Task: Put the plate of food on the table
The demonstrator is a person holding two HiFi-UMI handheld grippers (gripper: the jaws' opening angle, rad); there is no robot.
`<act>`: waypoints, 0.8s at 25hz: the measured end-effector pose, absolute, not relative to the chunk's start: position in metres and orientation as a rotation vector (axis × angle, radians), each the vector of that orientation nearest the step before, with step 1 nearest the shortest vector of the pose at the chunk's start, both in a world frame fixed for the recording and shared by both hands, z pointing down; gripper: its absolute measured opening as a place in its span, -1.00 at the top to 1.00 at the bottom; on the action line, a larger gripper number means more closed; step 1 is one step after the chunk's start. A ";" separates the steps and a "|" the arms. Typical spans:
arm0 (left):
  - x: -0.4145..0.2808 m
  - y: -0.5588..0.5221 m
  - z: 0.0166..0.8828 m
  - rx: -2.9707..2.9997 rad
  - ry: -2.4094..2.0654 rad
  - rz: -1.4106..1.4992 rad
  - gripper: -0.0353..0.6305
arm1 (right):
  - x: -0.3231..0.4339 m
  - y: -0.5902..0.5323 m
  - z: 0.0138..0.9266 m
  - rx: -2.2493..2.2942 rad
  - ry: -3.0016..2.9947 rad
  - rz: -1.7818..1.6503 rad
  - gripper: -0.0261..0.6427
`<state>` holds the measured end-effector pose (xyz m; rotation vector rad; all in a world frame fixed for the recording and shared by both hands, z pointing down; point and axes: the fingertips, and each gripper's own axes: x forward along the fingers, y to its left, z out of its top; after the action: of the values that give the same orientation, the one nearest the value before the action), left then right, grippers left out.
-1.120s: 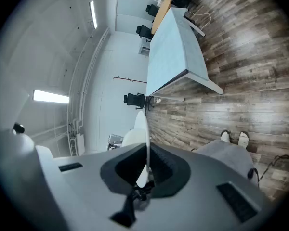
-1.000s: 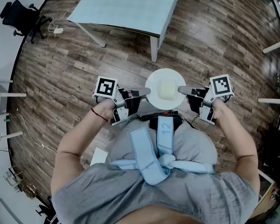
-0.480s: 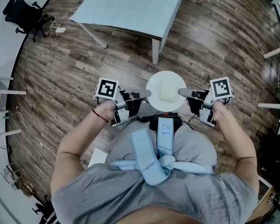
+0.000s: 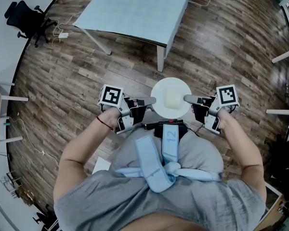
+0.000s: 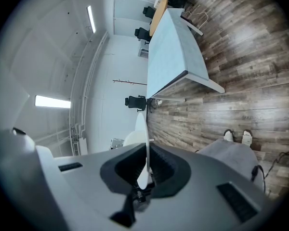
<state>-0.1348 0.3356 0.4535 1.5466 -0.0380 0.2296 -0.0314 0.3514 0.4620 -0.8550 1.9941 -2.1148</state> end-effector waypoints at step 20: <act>-0.134 0.335 0.450 1.542 -0.016 0.229 0.82 | -0.030 0.352 0.458 -0.880 2.030 -2.088 0.81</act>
<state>-0.1341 0.3355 0.4505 1.5424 -0.0159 0.2288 -0.0304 0.3516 0.4578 -0.8796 2.0301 -2.0879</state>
